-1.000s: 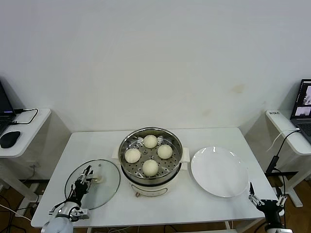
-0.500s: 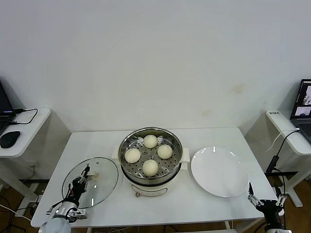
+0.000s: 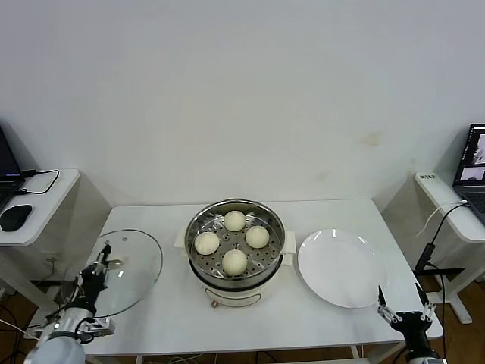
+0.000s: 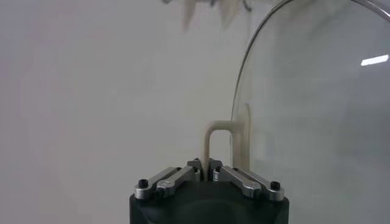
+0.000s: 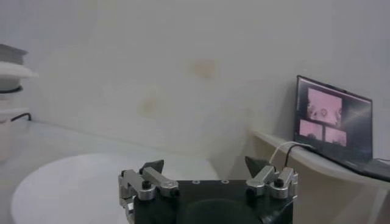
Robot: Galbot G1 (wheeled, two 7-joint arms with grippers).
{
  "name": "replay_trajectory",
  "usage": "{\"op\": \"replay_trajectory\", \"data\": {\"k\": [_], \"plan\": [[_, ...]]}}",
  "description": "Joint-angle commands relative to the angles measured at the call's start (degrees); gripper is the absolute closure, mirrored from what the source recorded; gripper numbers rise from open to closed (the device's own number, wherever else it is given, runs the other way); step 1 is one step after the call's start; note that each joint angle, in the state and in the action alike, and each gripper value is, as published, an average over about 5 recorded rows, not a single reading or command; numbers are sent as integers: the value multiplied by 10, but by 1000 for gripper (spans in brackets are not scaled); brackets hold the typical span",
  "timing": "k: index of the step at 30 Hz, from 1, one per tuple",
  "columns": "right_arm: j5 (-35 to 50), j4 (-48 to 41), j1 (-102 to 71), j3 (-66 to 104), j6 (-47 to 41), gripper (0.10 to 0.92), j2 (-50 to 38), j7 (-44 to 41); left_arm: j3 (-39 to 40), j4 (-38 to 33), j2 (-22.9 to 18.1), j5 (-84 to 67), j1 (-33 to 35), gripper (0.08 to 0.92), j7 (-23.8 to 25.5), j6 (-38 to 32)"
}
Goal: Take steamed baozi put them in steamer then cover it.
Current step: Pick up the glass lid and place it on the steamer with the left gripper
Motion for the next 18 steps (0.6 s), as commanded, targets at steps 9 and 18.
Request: {"op": "replay_trajectory", "data": {"k": [9, 18], "plan": [[-86, -5, 6, -29, 28, 203, 14, 10, 185, -240, 50, -15, -65, 863, 136, 188], [-155, -5, -2, -38, 47, 203, 32, 29, 322, -166, -19, 65, -202, 863, 183, 229]]}}
